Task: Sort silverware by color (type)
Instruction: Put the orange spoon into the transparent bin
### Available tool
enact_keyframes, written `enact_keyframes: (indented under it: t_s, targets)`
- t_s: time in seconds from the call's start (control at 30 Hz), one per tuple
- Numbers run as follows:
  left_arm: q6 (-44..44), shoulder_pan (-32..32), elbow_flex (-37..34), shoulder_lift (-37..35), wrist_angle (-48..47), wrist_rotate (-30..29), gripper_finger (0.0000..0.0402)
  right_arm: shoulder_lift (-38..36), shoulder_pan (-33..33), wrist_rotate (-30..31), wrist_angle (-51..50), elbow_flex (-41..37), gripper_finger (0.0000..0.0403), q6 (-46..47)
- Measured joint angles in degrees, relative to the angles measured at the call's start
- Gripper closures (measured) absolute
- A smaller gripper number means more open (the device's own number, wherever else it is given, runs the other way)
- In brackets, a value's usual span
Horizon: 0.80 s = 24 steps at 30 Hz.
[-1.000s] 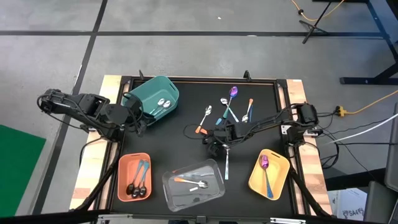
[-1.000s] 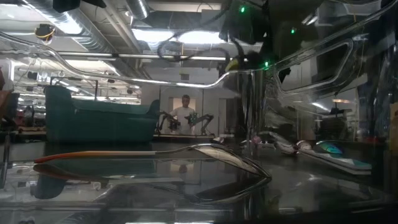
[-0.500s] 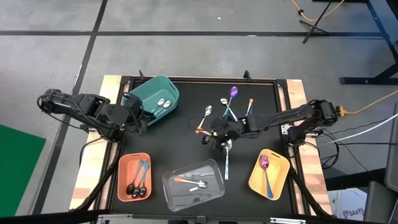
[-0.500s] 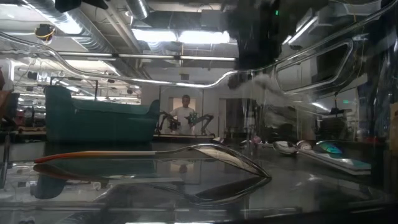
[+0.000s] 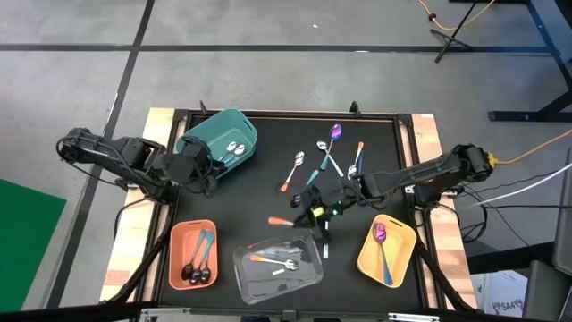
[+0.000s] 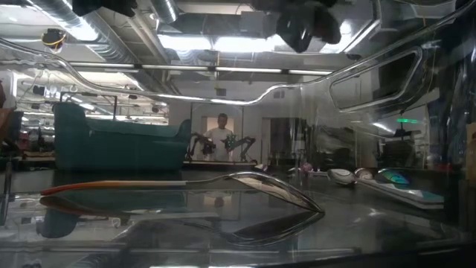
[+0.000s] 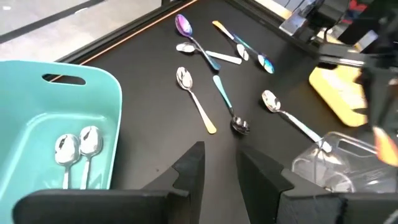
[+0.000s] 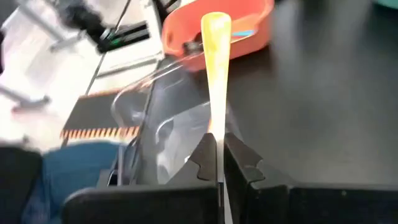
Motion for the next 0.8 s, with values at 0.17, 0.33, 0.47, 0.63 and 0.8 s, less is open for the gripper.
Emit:
enact_keyframes:
  t_s: [0.17,0.33,0.47,0.63,0.8]
  targets:
    - [0.02,0.00,0.00,1.50,0.32,0.01,0.0317,0.70,4.96,1.11,1.74,0.02,0.0403,-3.28]
    - [0.02,0.00,-0.02,3.44,0.46,0.12,0.0317,3.30,8.60,1.96,7.93,0.02,0.0403,-5.20]
    - [0.03,0.00,0.00,4.73,0.55,0.13,0.0317,5.58,9.32,1.72,12.05,0.04,0.0403,-5.11]
    - [0.04,-0.02,0.00,5.94,0.03,0.02,0.0317,9.06,9.19,-2.84,18.49,0.04,0.0403,-4.93]
    - [0.04,-0.02,0.00,6.74,0.09,-0.22,0.0317,11.92,8.38,-4.03,19.45,0.04,0.0403,0.38]
